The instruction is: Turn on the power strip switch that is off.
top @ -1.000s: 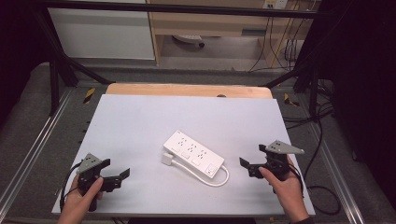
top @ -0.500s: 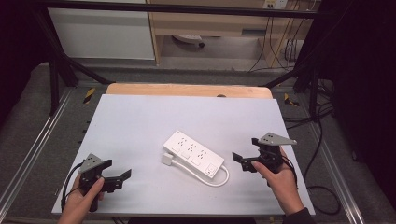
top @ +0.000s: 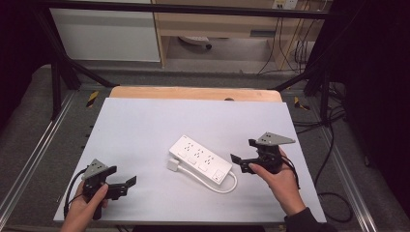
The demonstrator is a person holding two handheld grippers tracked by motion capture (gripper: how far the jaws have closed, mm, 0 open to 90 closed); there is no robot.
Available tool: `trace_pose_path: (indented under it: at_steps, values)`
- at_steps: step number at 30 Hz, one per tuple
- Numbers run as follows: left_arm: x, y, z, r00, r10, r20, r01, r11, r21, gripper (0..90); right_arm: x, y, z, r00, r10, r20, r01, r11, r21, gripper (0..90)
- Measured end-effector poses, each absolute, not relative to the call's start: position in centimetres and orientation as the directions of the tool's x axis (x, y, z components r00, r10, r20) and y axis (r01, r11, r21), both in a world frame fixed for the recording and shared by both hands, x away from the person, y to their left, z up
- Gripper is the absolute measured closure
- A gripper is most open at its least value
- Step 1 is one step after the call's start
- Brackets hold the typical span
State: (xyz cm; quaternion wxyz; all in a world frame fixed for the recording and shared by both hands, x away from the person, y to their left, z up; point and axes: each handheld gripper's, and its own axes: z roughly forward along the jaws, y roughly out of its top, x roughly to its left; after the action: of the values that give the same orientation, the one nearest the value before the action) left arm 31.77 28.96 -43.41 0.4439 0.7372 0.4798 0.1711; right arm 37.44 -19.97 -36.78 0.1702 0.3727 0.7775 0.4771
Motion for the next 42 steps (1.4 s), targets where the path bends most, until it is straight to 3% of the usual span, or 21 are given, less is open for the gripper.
trace_pose_path:
  at_steps: [26, 42]
  values:
    - [31.8, 29.0, -43.4, 0.49, 0.856, -0.166, 0.554, -0.158, 0.817, 7.8, 39.2, -16.3, -36.5, -0.684, 0.725, 0.079, 0.383, 0.265, 0.885, 34.0]
    - [31.7, 29.0, -43.4, 0.493, 0.853, -0.17, 0.554, -0.157, 0.817, 7.8, 39.6, -13.5, -37.6, -0.697, 0.712, 0.084, 0.369, 0.255, 0.894, 63.3]
